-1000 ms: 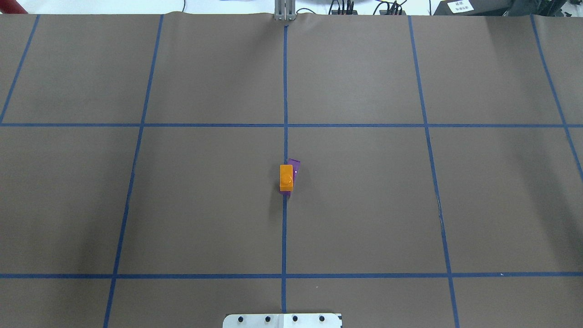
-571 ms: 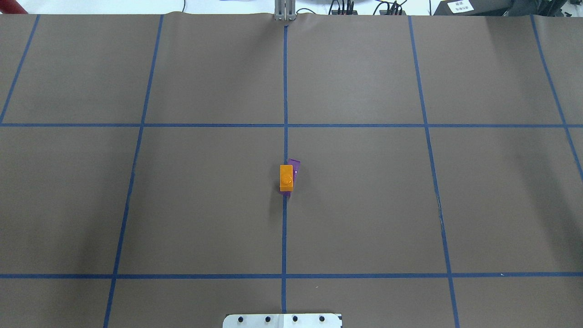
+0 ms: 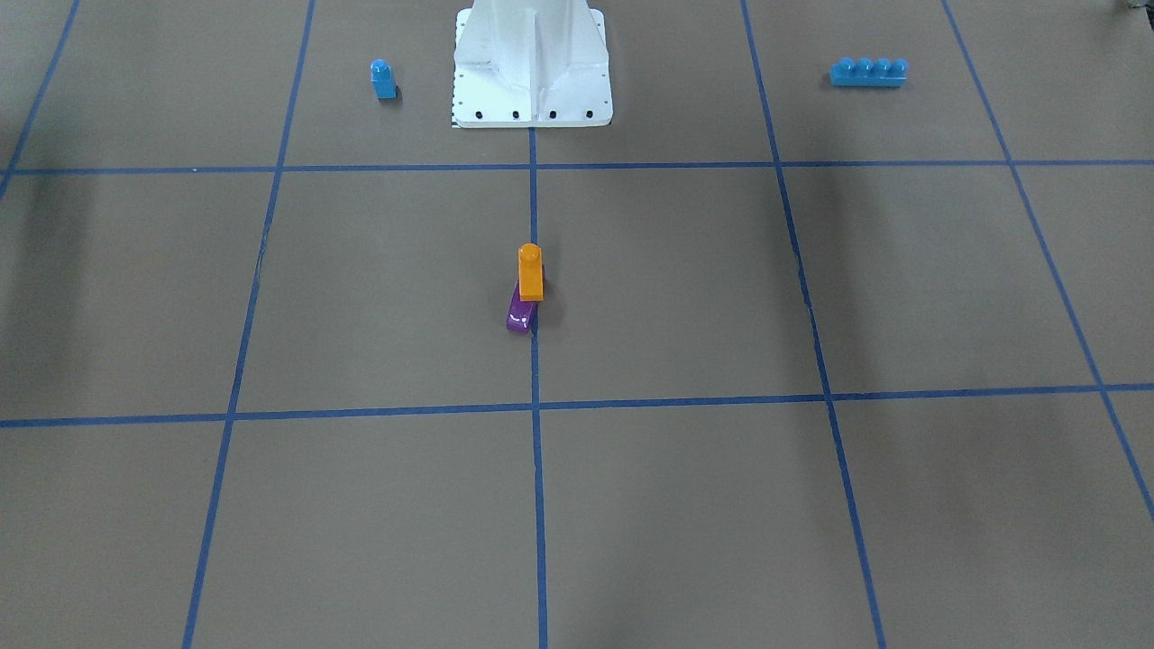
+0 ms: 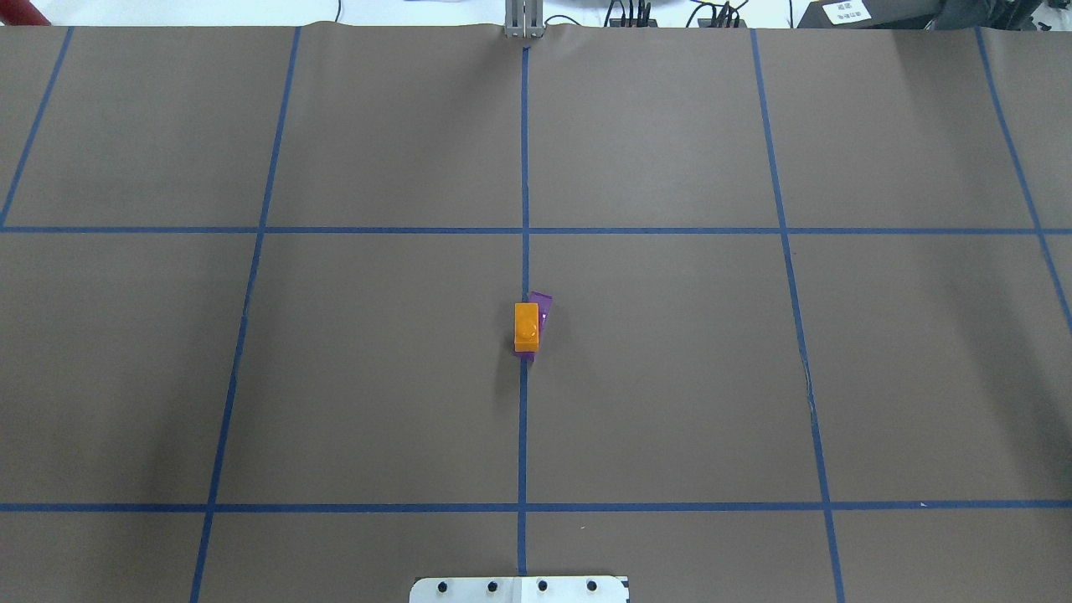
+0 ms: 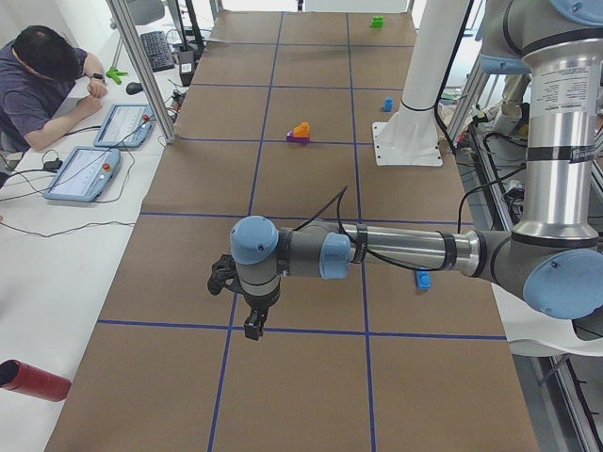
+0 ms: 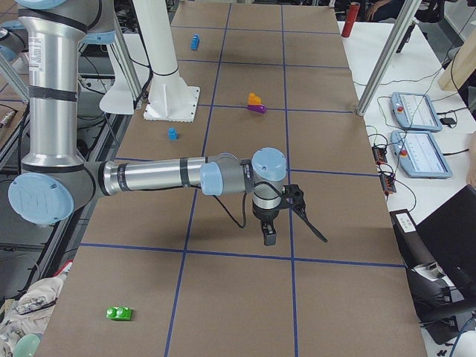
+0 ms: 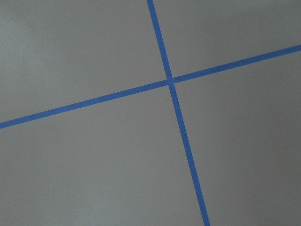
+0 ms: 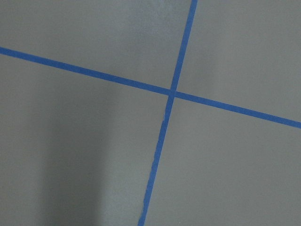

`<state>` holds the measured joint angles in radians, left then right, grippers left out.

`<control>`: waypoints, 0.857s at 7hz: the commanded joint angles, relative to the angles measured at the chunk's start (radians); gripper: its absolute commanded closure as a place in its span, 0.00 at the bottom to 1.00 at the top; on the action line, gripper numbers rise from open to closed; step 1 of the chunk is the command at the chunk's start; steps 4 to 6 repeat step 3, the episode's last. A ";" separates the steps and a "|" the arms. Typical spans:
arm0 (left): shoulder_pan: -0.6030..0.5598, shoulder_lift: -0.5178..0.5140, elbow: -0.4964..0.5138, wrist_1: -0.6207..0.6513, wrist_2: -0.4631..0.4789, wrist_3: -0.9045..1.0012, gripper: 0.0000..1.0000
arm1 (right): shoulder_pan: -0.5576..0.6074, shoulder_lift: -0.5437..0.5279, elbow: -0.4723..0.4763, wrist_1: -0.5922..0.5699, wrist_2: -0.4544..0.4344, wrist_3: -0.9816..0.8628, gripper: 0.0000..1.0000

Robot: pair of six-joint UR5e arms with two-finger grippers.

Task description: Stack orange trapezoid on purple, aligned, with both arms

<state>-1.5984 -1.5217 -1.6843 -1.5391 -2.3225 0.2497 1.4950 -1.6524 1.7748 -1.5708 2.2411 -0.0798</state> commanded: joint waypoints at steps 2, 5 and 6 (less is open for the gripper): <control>0.000 0.000 0.000 0.000 0.000 0.000 0.00 | -0.002 0.000 -0.002 -0.002 0.014 0.000 0.00; 0.000 0.000 0.000 -0.001 0.000 0.000 0.00 | -0.002 0.000 -0.002 -0.002 0.023 0.000 0.00; 0.000 0.000 0.000 -0.001 0.000 0.000 0.00 | -0.002 0.000 -0.002 -0.002 0.023 0.000 0.00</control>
